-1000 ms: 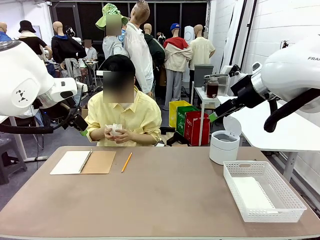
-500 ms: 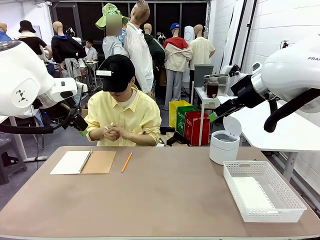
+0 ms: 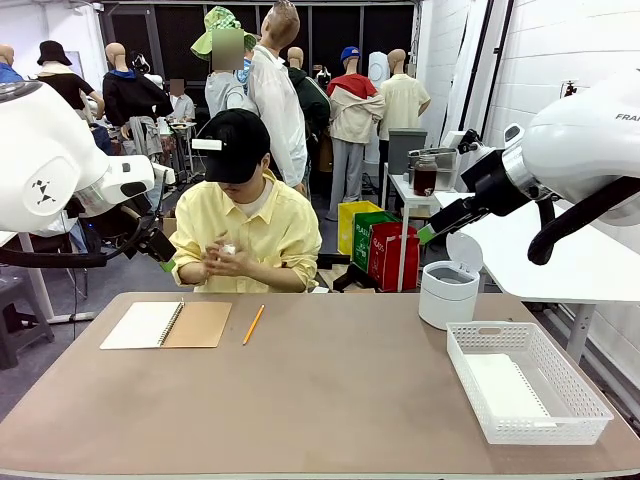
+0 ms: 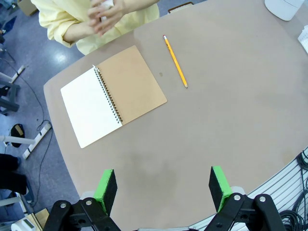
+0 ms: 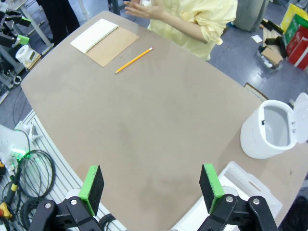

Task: Sort the paper based on its condition.
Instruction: If a person hands you a paper, place it in the Organizing basket , and if it's crumpled, put it in the Trash can.

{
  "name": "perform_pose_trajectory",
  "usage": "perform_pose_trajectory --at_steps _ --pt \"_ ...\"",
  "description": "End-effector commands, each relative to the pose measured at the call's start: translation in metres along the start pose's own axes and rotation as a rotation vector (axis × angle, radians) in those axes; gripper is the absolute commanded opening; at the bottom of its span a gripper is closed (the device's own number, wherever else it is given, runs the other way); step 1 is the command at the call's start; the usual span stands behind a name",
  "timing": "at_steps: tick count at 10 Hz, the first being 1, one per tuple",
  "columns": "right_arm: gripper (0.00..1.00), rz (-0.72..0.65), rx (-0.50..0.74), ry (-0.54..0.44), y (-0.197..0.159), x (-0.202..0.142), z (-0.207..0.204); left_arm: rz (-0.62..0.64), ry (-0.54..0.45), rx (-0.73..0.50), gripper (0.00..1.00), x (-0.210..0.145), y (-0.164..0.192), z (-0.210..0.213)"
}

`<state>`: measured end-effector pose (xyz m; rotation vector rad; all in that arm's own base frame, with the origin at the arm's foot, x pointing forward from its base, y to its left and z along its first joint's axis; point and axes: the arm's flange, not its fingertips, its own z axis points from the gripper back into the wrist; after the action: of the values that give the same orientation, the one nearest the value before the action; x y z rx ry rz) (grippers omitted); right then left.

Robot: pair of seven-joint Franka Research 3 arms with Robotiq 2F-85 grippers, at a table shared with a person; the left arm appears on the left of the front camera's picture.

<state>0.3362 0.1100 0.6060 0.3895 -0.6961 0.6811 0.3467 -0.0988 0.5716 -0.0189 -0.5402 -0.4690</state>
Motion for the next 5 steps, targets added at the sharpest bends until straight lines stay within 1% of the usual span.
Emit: perform_pose_trajectory --at_steps 1,5 --pt "1.0 0.001 0.008 0.005 0.0002 0.0003 0.0008 -0.002 0.0 0.004 1.0 -0.0003 0.0014 0.0004" --pt "1.0 0.001 0.008 0.005 0.0002 0.0003 0.0008 -0.002 0.0 0.004 1.0 -0.0003 0.0014 0.0004"
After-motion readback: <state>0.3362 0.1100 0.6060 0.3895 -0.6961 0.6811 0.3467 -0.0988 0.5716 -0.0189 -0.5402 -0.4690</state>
